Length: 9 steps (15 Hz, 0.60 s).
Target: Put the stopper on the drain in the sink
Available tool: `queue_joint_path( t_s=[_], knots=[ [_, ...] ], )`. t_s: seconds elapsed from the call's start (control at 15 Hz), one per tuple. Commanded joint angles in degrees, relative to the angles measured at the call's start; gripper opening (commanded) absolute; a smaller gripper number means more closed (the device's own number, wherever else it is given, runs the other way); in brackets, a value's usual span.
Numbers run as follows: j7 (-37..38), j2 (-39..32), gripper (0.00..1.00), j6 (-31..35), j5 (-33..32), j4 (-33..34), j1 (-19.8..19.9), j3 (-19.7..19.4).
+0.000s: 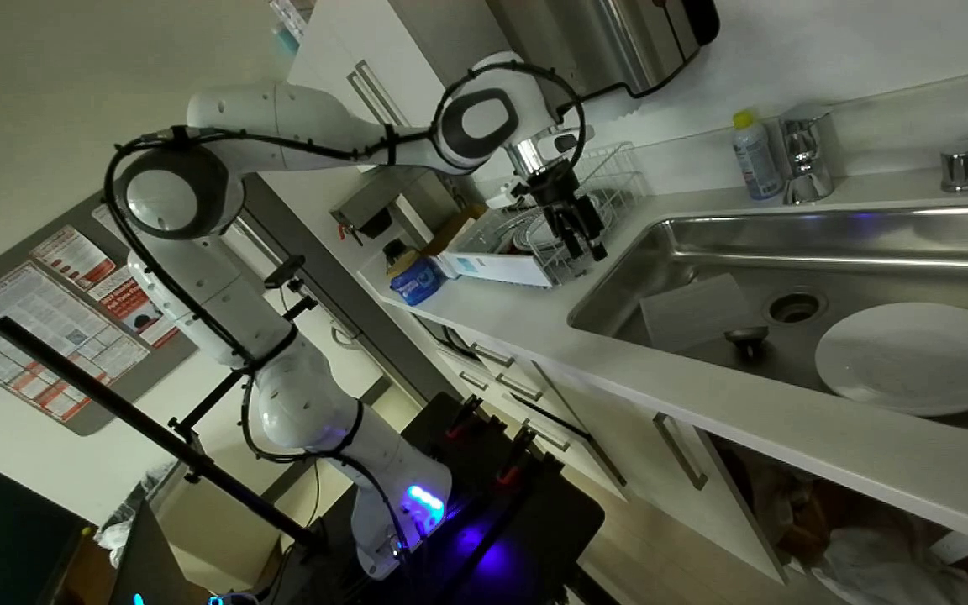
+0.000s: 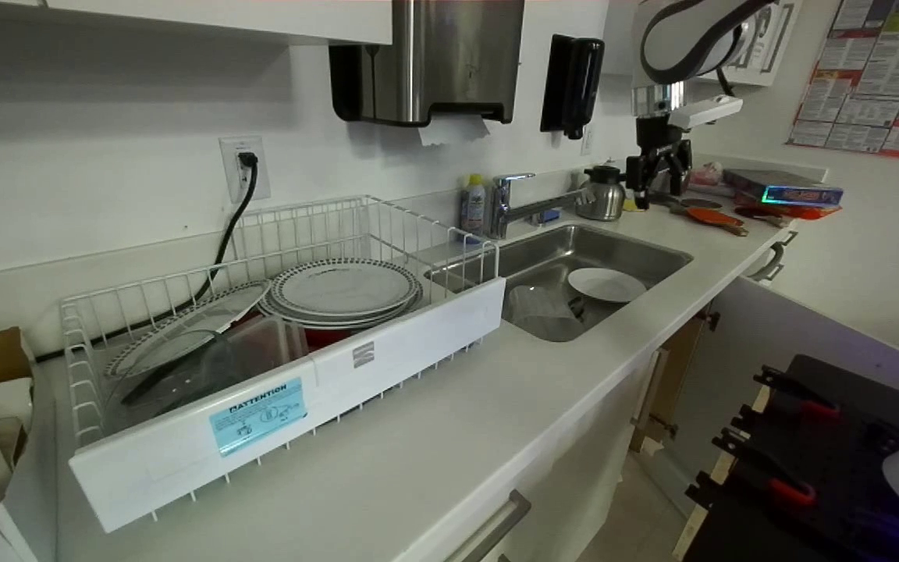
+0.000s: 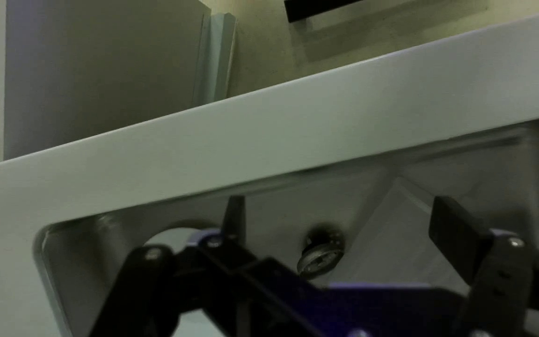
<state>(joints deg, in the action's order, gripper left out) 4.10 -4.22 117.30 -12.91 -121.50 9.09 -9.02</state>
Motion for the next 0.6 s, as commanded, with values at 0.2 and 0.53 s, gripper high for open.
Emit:
queue_joint_path(
  t_s=[0.2, 0.53],
  knots=[
    [10.76, -18.19, 1.00, 2.75, -0.17, 11.75, -0.23, -1.65],
    [17.95, -30.30, 1.00, 9.76, 0.42, 19.25, -0.21, -4.75]
  ],
)
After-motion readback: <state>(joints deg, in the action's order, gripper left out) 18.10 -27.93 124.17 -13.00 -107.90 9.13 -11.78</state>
